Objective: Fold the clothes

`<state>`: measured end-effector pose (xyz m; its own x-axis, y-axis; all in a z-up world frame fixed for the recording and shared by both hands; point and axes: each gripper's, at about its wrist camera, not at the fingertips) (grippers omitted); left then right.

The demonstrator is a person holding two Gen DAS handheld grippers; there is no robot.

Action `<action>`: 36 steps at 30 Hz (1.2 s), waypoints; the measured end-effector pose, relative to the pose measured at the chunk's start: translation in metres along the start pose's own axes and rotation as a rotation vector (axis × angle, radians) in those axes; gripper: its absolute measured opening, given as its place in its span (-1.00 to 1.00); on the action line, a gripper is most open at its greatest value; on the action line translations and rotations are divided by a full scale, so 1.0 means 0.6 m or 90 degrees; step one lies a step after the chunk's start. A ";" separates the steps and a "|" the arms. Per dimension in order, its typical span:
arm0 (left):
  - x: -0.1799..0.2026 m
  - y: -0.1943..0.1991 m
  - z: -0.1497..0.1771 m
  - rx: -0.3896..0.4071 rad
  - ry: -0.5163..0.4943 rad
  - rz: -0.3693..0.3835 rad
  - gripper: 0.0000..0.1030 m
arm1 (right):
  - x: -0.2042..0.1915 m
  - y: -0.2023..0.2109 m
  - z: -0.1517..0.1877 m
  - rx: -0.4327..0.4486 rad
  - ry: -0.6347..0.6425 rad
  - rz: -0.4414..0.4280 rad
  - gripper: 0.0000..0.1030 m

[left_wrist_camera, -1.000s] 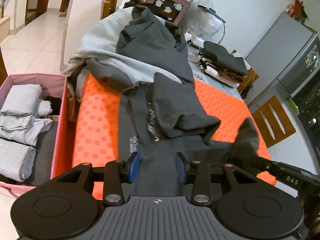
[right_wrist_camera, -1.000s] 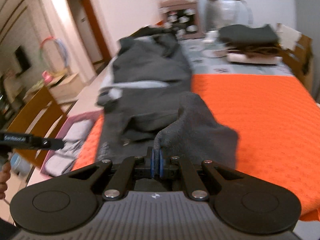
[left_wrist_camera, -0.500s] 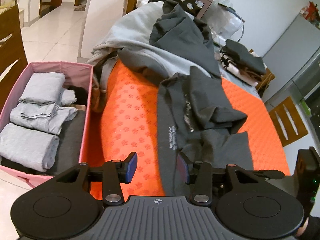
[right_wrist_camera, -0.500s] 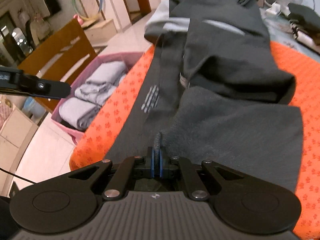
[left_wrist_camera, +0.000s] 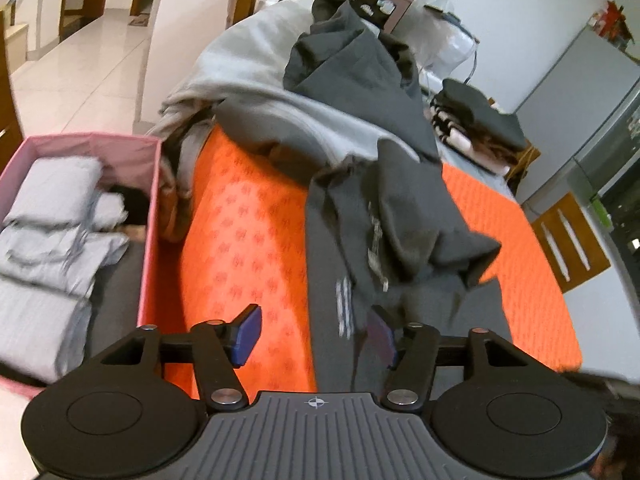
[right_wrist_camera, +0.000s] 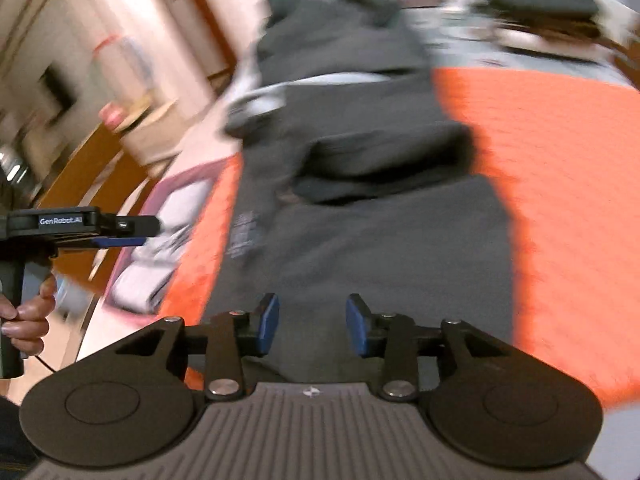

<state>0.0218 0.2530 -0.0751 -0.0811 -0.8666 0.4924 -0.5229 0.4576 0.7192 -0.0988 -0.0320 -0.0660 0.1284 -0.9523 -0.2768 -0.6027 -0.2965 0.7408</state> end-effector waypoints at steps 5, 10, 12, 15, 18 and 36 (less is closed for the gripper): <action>0.017 -0.046 -0.063 0.009 -0.023 0.031 0.39 | 0.062 0.051 0.053 0.024 -0.112 0.074 0.10; 0.059 -0.095 -0.124 0.001 -0.093 0.065 0.72 | 0.111 0.077 0.118 0.044 -0.237 0.122 0.41; 0.073 -0.121 -0.142 -0.009 -0.103 0.072 0.77 | 0.130 0.076 0.140 0.051 -0.287 0.125 0.46; 0.086 -0.167 -0.161 -0.042 -0.100 0.073 0.78 | 0.149 0.057 0.166 0.066 -0.369 0.116 0.52; 0.091 -0.205 -0.164 -0.074 -0.089 0.063 0.78 | 0.160 0.032 0.181 0.077 -0.435 0.099 0.52; 0.090 -0.230 -0.133 -0.076 0.041 0.079 -0.61 | 0.186 0.020 0.162 0.083 -0.544 -0.001 -0.84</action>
Point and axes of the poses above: each gripper's, at about its wrist camera, not at the fingertips, and y roughly against the way its jaws point, x to its right, z to its underside, and after that the axes turned 8 degrees about y, right-handed
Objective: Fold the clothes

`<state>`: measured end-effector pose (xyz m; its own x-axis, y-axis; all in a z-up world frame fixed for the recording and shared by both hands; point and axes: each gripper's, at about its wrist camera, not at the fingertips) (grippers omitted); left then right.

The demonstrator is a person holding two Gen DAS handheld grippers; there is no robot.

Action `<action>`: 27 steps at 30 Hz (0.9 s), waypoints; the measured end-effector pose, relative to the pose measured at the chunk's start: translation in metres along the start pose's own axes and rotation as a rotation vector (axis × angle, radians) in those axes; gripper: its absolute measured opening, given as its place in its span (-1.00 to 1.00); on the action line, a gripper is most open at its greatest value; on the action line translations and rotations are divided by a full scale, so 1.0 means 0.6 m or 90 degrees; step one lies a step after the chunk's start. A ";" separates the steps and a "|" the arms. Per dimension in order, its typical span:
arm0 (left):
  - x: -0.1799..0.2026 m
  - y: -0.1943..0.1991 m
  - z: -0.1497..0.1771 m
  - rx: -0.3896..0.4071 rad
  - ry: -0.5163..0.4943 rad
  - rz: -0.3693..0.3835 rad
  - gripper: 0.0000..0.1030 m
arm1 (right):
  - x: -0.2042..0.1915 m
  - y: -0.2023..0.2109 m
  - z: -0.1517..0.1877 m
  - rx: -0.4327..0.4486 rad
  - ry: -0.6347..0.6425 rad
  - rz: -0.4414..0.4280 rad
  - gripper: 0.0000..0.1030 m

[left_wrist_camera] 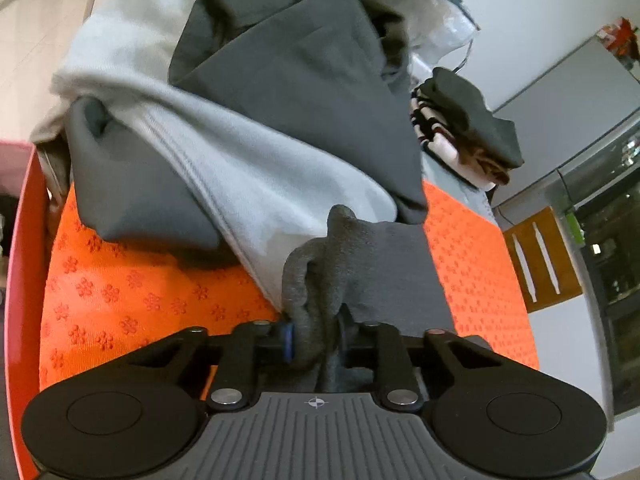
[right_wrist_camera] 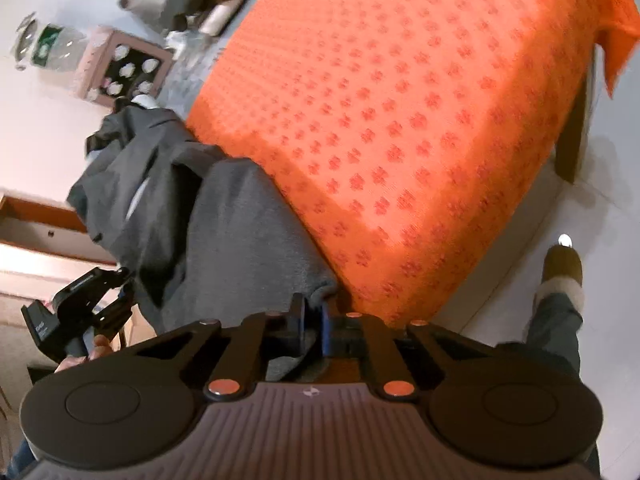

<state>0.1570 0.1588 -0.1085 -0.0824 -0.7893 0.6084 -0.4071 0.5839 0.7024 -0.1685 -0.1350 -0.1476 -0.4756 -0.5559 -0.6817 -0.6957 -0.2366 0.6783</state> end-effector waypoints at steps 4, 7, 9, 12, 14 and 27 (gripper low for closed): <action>0.042 0.029 0.016 0.025 -0.020 0.022 -0.65 | -0.031 0.028 -0.047 0.019 0.068 -0.015 -0.84; 0.082 0.047 0.034 0.043 -0.035 0.048 -0.65 | -0.048 0.051 -0.106 0.030 0.127 -0.016 -0.85; 0.113 0.056 0.049 0.054 -0.038 0.067 -0.65 | -0.050 0.066 -0.154 0.032 0.161 -0.014 -0.85; 0.165 0.058 0.073 0.075 -0.035 0.092 -0.65 | -0.039 0.090 -0.241 0.032 0.208 -0.007 -0.85; 0.196 0.056 0.093 0.093 -0.020 0.106 -0.65 | -0.029 0.106 -0.300 0.031 0.239 -0.001 -0.85; 0.358 -0.030 0.257 0.168 0.075 0.088 -0.65 | 0.030 0.091 -0.700 -0.075 0.408 -0.007 -0.85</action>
Point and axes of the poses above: each gripper's, at about its wrist camera, not at the fingertips, and y roughly against the way its jaws point, x to its right, z to its underside, and after that the axes turned 8 degrees about y, right-handed
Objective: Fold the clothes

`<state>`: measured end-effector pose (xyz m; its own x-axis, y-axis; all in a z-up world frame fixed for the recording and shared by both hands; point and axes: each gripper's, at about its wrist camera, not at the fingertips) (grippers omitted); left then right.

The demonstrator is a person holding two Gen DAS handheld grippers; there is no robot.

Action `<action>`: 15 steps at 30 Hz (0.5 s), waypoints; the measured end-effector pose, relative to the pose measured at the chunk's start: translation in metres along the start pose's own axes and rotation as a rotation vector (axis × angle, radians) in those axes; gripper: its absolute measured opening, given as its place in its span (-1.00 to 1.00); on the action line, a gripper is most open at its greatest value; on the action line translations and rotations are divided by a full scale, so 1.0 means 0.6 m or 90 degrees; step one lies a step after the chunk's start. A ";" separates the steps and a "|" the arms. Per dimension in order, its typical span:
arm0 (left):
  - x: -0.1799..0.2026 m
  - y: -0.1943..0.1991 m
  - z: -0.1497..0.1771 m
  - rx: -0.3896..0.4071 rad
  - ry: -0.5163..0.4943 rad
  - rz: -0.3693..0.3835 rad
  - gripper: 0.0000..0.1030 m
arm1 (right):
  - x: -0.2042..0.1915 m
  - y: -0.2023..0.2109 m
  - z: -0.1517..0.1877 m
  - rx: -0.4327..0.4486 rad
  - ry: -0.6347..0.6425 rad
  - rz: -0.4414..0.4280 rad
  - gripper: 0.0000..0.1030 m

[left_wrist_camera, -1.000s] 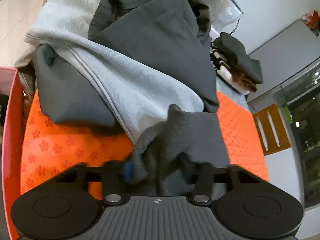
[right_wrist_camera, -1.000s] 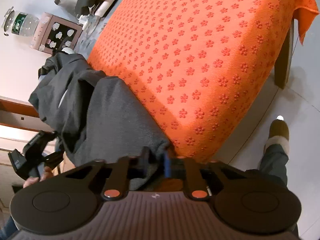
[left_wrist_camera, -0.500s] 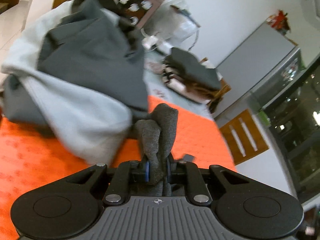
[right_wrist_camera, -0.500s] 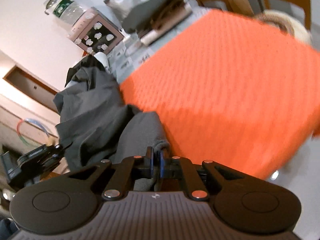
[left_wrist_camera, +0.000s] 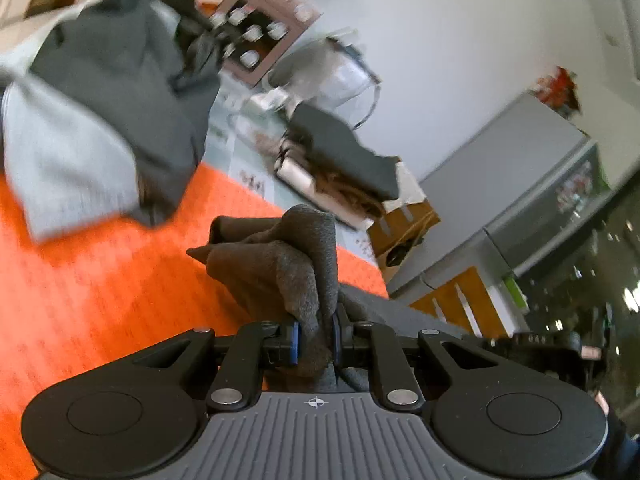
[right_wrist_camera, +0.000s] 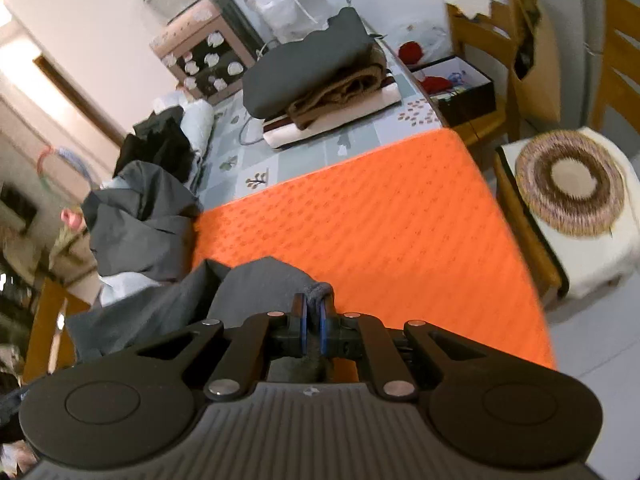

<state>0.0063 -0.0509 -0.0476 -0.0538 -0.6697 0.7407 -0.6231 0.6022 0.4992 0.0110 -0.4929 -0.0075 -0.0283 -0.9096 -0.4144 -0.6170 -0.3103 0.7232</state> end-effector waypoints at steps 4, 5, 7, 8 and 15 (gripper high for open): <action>-0.013 -0.034 0.049 -0.038 0.042 -0.049 -0.63 | 0.047 -0.054 -0.039 -0.049 0.035 -0.002 -0.85; -0.017 -0.042 0.060 -0.049 0.051 -0.062 -0.62 | 0.053 -0.071 -0.040 -0.059 0.041 0.000 -0.85; -0.025 -0.053 0.079 -0.072 0.065 -0.086 -0.56 | 0.066 -0.096 -0.039 -0.078 0.056 0.007 -0.85; -0.029 -0.049 0.086 -0.078 0.067 -0.095 -0.45 | 0.068 -0.106 -0.034 -0.083 0.064 0.011 -0.84; -0.056 0.020 0.102 -0.066 0.044 -0.151 0.04 | 0.061 -0.090 0.002 -0.046 0.151 0.054 -0.22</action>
Point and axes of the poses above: each gripper's, at about its wrist camera, not at the fingertips, and y roughly against the way its jaws point, x to its right, z to its underside, and after that the axes turned 8 degrees about y, right-handed
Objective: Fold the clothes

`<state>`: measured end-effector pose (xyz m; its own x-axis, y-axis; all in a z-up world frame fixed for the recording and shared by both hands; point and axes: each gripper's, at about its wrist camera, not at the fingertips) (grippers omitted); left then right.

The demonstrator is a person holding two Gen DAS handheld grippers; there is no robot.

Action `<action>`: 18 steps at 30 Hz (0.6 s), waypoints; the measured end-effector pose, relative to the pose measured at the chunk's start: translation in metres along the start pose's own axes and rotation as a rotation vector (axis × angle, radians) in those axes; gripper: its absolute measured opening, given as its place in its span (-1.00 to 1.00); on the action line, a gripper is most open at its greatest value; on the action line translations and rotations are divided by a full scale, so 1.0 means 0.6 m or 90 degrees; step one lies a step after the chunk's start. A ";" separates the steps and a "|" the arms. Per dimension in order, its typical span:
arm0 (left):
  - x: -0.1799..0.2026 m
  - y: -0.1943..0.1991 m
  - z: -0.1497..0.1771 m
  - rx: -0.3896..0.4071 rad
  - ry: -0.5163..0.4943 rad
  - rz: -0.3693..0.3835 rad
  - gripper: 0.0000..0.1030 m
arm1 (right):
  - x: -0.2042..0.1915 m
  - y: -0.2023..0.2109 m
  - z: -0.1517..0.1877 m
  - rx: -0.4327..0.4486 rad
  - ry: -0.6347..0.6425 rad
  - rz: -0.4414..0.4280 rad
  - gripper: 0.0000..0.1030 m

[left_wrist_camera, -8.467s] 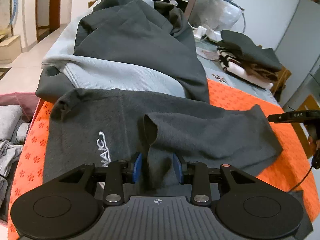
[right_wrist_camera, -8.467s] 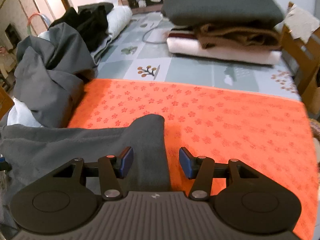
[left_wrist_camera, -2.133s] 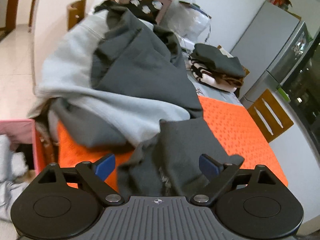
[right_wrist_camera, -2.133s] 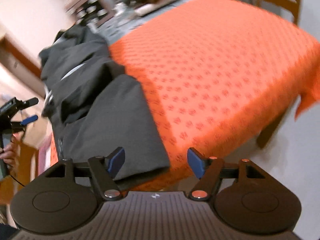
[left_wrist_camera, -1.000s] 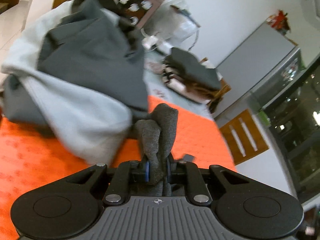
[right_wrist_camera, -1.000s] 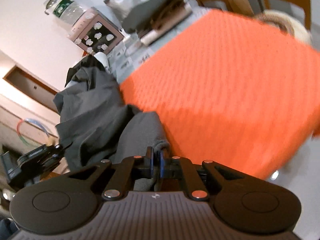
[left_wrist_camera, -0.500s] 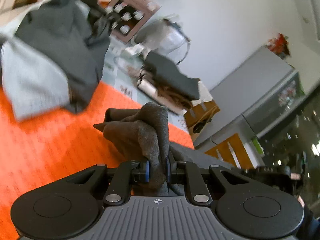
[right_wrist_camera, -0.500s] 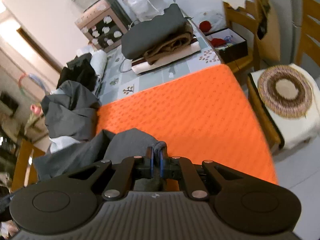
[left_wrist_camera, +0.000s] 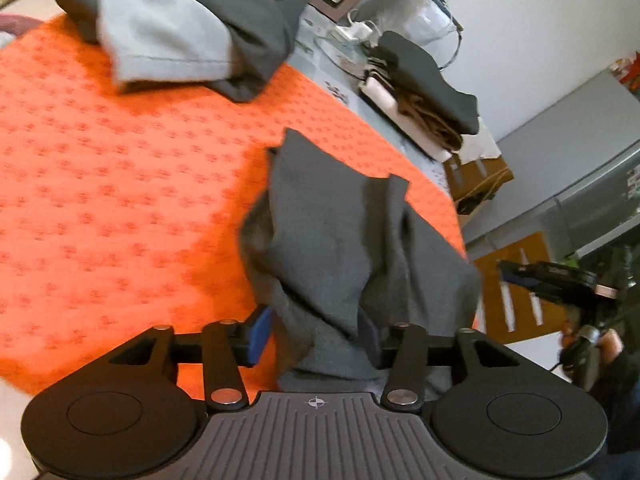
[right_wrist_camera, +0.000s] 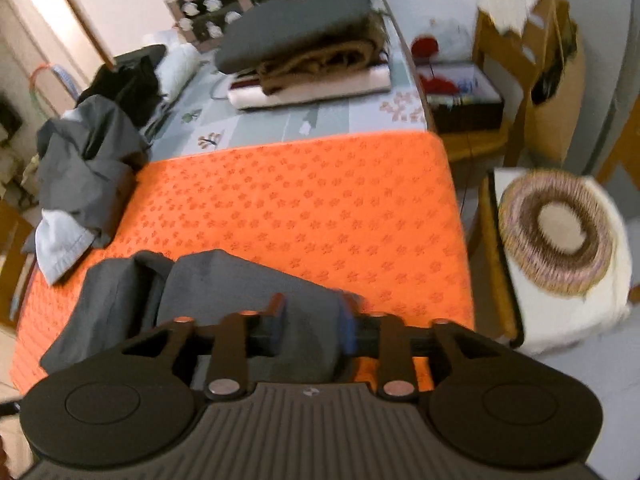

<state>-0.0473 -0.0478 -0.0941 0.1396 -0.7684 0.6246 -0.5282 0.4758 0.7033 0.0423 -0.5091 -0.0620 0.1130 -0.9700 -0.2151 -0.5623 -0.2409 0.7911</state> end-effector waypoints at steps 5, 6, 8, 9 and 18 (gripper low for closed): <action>-0.022 0.019 -0.004 -0.005 -0.054 -0.057 0.11 | -0.023 0.054 0.056 0.022 -0.001 -0.015 -0.14; -0.023 0.017 -0.005 -0.010 -0.078 -0.067 0.11 | -0.031 0.064 0.070 0.023 -0.006 -0.019 -0.11; -0.019 0.008 0.000 -0.028 -0.138 -0.084 0.14 | -0.047 0.075 0.100 0.026 -0.009 -0.023 -0.10; -0.015 0.001 0.003 -0.041 -0.175 -0.091 0.15 | -0.059 0.078 0.118 0.027 -0.004 -0.020 -0.07; 0.020 -0.027 0.023 -0.083 -0.297 -0.050 0.39 | -0.172 0.077 0.259 -0.002 0.078 0.038 0.08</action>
<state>-0.0486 -0.0709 -0.1027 -0.2303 -0.9000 0.3700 -0.4176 0.4349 0.7978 -0.1226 -0.4151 -0.0925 0.1778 -0.9794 -0.0961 -0.5689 -0.1819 0.8021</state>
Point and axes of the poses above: each gripper's, at about its wrist camera, not at the fingertips, and y roughly against the way its jaws point, x to its right, z to its underside, and after that the axes turned 8 degrees about y, right-handed
